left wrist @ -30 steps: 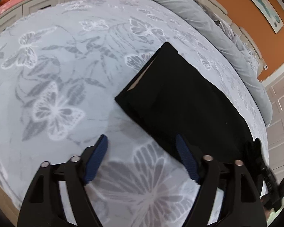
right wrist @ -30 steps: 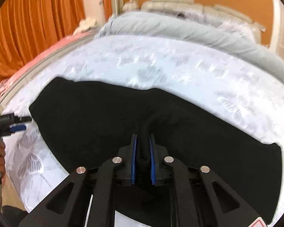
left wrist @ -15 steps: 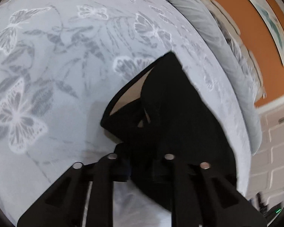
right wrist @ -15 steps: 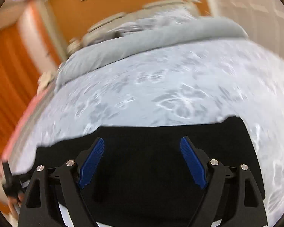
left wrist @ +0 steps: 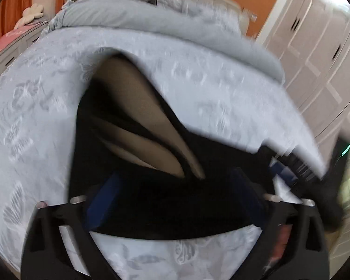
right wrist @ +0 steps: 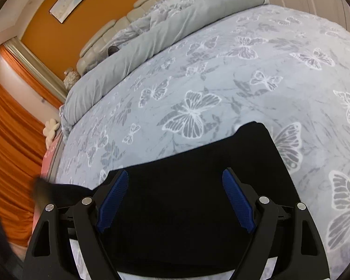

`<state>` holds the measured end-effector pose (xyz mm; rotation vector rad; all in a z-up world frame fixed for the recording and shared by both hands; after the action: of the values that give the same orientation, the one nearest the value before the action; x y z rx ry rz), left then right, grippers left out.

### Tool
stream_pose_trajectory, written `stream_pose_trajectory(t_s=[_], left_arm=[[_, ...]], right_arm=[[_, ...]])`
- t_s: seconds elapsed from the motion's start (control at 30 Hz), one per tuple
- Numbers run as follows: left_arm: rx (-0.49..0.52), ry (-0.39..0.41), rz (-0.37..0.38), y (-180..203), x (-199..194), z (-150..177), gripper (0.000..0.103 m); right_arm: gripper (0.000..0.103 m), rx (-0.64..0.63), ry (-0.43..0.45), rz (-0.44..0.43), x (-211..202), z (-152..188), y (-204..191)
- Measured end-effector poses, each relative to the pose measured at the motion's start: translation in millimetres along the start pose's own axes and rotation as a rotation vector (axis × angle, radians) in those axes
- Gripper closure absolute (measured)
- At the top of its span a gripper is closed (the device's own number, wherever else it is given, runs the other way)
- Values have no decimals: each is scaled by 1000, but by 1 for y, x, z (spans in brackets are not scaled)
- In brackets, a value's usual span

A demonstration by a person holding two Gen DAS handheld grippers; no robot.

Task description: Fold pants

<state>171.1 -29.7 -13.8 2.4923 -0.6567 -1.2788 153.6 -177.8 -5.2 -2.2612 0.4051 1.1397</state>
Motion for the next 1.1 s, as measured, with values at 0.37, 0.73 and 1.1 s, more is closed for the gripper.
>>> stream_pose_trajectory(t_s=[0.37, 0.73, 1.1], left_arm=[[-282, 391, -95, -84, -86, -8, 5], [-357, 349, -155, -131, -72, 13, 5], [-365, 358, -149, -133, -75, 16, 5]], right_arm=[[22, -211, -106, -53, 14, 25, -25], [31, -344, -276, -148, 64, 88, -93], [95, -425, 33, -405, -74, 39, -94]])
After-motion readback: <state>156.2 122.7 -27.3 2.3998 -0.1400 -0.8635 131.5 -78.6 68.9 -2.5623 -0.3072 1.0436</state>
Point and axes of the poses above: each gripper's, at about its wrist camera, not at the fingertips, and x roughly the way its jaws point, y to its right, z to its underside, the point moved 6 cm from there along x, roughly the way its jaws point, and after that the axes turned 13 degrees about z, right-handed, at the moved point
